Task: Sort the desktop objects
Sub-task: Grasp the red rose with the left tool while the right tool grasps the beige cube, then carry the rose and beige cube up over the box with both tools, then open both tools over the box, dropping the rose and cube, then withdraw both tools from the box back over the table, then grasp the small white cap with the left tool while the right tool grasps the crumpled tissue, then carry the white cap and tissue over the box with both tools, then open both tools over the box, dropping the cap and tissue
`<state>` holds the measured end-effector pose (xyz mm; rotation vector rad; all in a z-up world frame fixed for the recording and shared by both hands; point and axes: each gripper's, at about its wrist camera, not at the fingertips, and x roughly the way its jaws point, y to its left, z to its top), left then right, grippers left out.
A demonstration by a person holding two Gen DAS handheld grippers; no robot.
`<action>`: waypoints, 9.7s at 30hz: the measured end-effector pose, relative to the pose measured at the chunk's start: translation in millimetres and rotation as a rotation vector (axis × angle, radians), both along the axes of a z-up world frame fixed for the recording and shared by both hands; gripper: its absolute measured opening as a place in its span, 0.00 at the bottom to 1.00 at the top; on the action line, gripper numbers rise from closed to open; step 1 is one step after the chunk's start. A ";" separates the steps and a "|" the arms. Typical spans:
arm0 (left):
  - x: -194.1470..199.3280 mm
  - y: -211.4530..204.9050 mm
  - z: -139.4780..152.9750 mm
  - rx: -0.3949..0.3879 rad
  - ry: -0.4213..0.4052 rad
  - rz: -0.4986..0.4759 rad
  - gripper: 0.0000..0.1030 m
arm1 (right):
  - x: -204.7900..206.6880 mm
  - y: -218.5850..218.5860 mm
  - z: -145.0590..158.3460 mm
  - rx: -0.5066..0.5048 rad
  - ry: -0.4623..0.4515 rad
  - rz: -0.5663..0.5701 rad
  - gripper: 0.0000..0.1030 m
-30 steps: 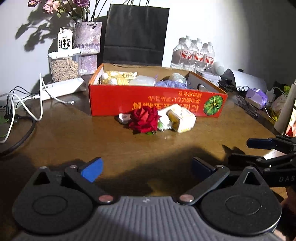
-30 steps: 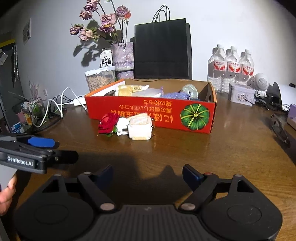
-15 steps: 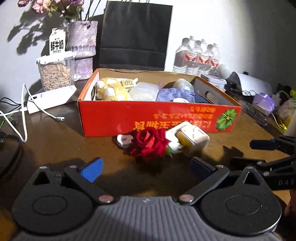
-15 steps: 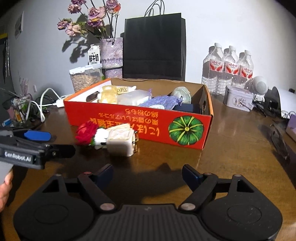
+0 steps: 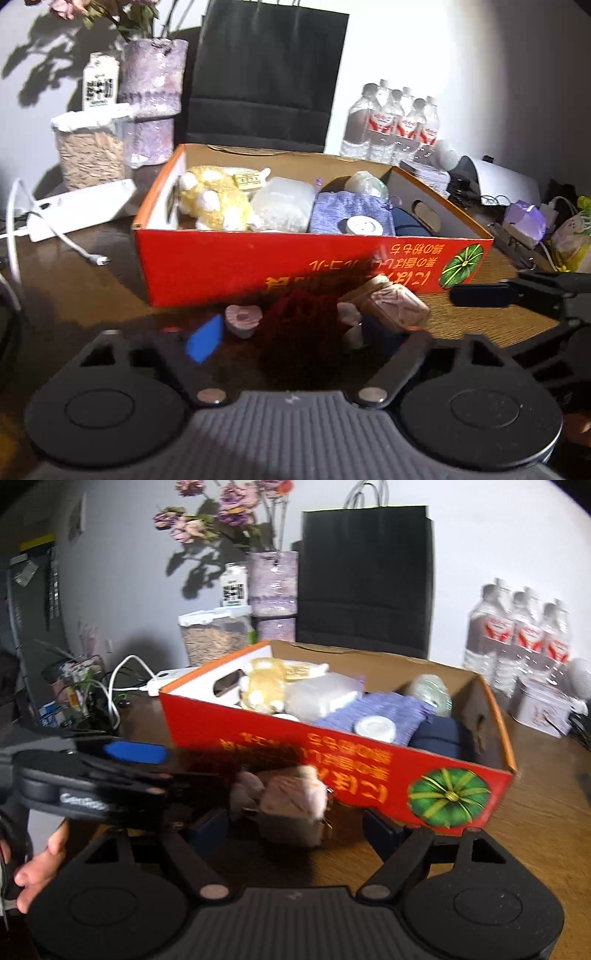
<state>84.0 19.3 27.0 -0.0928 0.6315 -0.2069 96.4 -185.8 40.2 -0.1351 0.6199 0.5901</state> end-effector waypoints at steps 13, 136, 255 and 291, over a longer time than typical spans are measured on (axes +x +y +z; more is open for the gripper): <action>-22.1 5.7 12.7 -0.034 -0.014 -0.012 0.19 | 1.6 6.6 -10.4 -0.004 0.025 0.014 0.46; -17.6 6.3 82.3 0.101 -0.123 0.041 1.00 | 7.9 -28.1 55.0 -0.009 -0.119 -0.159 0.85; -165.8 -18.5 58.4 0.071 -0.176 0.050 0.26 | -154.0 -43.3 47.2 0.062 -0.153 -0.119 0.18; 132.5 -28.2 99.5 0.114 -0.107 0.018 0.87 | 148.5 -18.8 74.3 0.049 -0.018 -0.282 0.59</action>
